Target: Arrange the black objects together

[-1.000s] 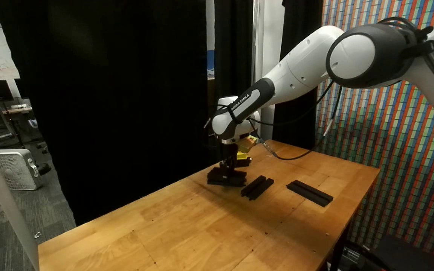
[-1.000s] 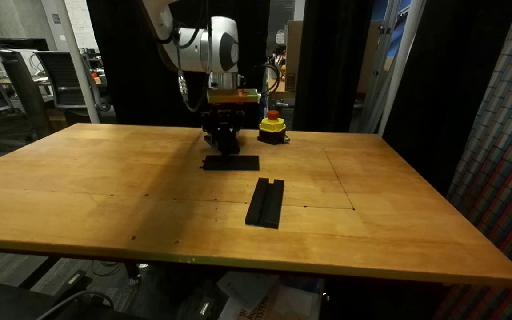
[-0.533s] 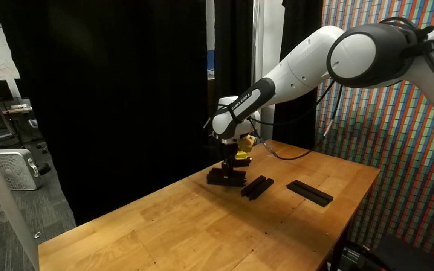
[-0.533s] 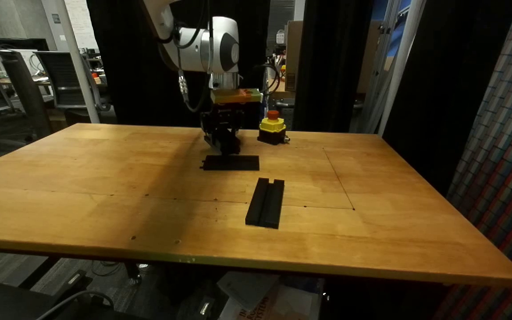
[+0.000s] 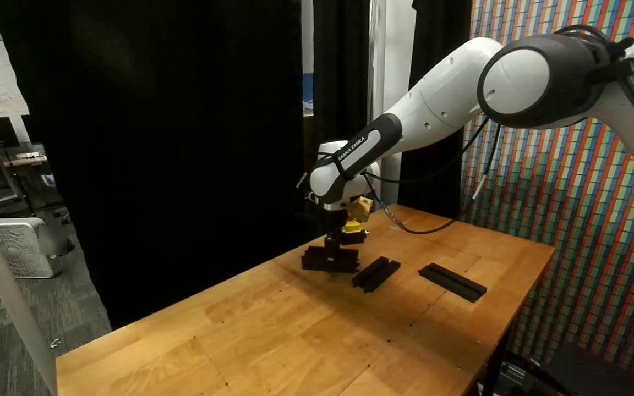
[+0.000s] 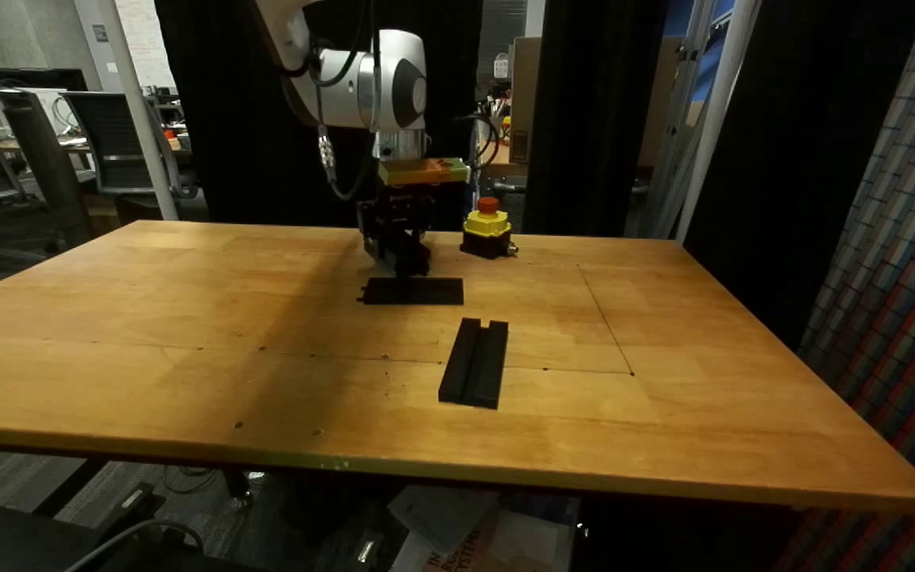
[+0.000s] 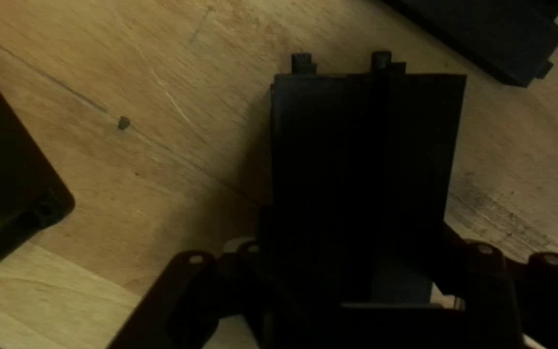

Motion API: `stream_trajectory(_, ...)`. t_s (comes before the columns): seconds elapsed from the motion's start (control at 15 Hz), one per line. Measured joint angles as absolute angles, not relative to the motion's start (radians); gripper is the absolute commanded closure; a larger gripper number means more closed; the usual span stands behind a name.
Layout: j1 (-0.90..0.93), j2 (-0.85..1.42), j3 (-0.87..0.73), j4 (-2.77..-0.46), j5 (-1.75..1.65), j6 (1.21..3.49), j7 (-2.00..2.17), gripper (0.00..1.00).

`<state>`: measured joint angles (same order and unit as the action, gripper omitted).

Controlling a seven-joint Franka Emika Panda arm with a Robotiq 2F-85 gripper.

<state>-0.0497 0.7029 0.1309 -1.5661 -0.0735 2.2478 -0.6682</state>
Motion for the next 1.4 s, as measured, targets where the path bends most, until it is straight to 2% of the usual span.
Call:
stream_trajectory(0.73, -0.05, 0.686, 0.134, -1.597, -0.074, 2.274, -0.668, 0.0)
stream_trajectory(1.07, -0.046, 0.595, 0.134, -1.656, -0.086, 2.297, -0.667, 0.0)
stream_trajectory(1.4, -0.048, 0.46, 0.128, -1.756, -0.099, 2.199, -0.681, 0.0)
